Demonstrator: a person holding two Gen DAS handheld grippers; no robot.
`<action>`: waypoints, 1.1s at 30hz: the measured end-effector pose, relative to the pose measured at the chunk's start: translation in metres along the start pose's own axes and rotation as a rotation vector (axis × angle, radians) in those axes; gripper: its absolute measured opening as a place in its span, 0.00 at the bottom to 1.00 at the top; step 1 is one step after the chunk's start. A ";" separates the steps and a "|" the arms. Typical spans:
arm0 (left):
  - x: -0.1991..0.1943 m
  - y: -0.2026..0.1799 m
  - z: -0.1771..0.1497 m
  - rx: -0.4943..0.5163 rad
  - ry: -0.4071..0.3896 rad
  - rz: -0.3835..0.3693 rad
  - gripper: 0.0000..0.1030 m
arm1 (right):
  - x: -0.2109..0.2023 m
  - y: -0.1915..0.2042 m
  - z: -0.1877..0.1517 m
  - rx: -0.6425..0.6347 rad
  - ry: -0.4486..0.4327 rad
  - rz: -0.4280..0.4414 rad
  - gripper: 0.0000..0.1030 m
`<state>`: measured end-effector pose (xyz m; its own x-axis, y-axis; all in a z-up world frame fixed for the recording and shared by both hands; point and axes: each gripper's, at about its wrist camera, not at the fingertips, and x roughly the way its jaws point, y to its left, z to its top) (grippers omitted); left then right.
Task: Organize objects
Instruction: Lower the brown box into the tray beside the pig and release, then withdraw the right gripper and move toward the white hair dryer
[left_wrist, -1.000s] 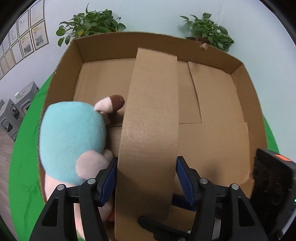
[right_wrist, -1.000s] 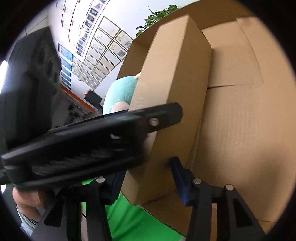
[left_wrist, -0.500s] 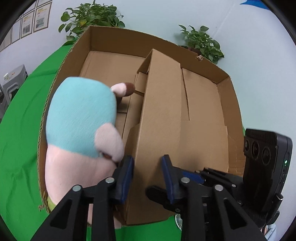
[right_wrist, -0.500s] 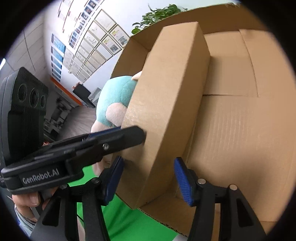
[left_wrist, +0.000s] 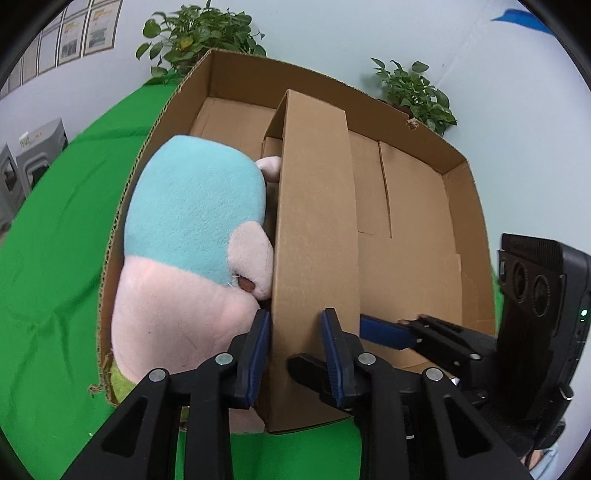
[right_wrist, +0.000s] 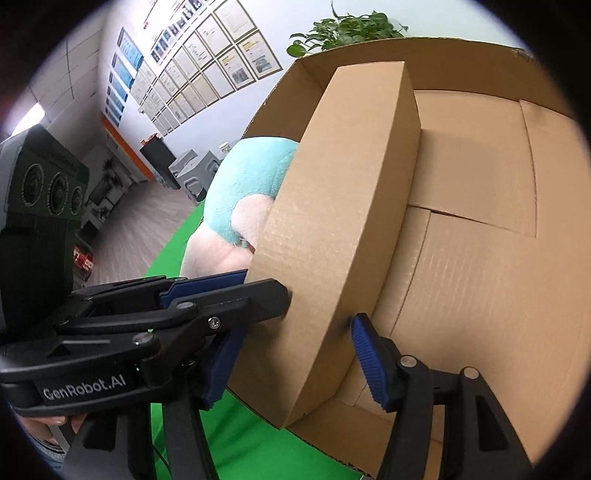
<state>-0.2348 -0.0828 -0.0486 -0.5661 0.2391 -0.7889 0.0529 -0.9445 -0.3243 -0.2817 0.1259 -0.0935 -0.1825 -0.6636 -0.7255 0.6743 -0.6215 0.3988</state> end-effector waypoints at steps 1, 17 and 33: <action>-0.003 -0.002 -0.001 0.016 -0.015 0.010 0.28 | -0.002 0.001 0.000 0.003 -0.008 -0.021 0.63; -0.114 -0.074 -0.100 0.276 -0.488 0.250 0.99 | -0.101 0.047 -0.090 -0.006 -0.385 -0.592 0.99; -0.122 -0.096 -0.138 0.267 -0.474 0.163 0.99 | -0.148 0.018 -0.160 0.035 -0.423 -0.639 0.99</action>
<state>-0.0572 0.0103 0.0063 -0.8788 0.0159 -0.4770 -0.0039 -0.9996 -0.0262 -0.1280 0.2789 -0.0685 -0.7921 -0.2698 -0.5476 0.3245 -0.9459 -0.0034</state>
